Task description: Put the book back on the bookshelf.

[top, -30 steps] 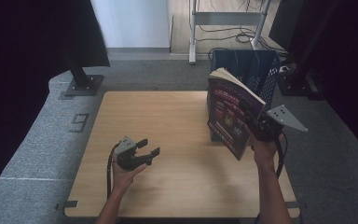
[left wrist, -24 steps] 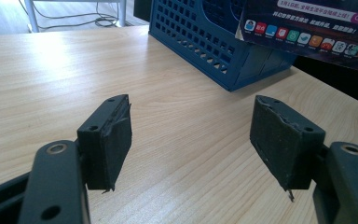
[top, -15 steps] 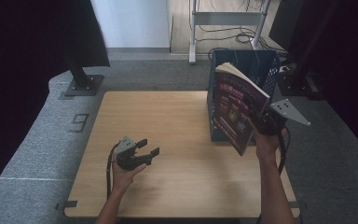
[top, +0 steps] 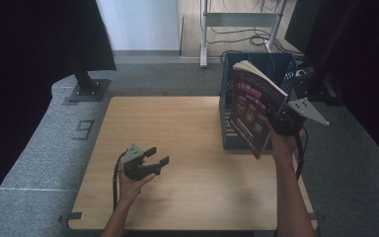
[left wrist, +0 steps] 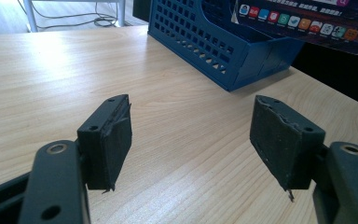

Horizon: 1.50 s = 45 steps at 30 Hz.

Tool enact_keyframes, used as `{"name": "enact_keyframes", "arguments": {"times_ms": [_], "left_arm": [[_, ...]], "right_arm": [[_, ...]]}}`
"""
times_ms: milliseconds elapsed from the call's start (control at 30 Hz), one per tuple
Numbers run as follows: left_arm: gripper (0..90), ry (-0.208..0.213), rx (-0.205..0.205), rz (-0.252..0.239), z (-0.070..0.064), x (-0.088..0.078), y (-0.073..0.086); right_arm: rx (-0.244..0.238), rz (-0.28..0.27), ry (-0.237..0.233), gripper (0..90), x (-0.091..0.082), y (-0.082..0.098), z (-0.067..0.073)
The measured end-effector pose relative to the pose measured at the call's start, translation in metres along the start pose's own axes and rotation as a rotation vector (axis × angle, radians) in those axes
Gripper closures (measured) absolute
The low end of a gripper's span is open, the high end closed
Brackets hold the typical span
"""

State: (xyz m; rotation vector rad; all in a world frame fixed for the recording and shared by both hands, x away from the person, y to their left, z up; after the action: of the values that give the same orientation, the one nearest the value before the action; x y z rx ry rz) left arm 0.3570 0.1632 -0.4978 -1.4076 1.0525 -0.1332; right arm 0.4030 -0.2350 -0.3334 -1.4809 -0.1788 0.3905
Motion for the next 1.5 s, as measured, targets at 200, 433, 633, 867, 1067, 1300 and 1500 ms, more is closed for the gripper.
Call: {"name": "enact_keyframes", "arguments": {"times_ms": [200,433,633,867,1067,1300,1500], "left_arm": [[29.8,-0.001,-0.001,0.001,0.001,0.0,0.0],[29.8,-0.002,-0.006,-0.001,0.002,0.0,0.001],[29.8,0.0,-0.002,-0.006,0.001,0.0,0.001],[29.8,0.001,-0.004,-0.006,0.002,-0.001,0.001],[29.9,-0.002,-0.002,-0.004,0.002,-0.001,0.001],[29.9,-0.001,-0.002,-0.004,0.002,-0.001,0.001],[29.9,-0.002,-0.001,-0.002,0.002,-0.001,0.001]], "right_arm": [[0.004,0.002,0.014,81.8,0.007,-0.002,-0.002],[-0.004,0.0,0.024,81.8,0.014,-0.001,-0.004],[-0.002,0.0,0.031,81.8,0.019,-0.001,-0.003],[-0.007,0.007,0.045,81.8,0.025,0.001,-0.004],[-0.004,0.01,0.061,81.8,0.029,0.001,-0.006],[-0.002,0.009,0.073,81.8,0.033,0.002,-0.007],[0.002,0.009,0.088,81.8,0.039,0.003,-0.01]]}}
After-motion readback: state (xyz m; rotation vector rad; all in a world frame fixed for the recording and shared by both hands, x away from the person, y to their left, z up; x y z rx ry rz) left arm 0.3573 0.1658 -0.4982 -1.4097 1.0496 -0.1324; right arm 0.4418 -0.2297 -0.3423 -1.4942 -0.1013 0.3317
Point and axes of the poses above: each handheld gripper's, and its own axes: x roughly forward along the jaws, y roughly out of its underside, z roughly to its left, the point moved 4 cm from there along x, roughly forward along the jaws, and after that the axes turned 9 degrees about z, right-handed, at the moved point
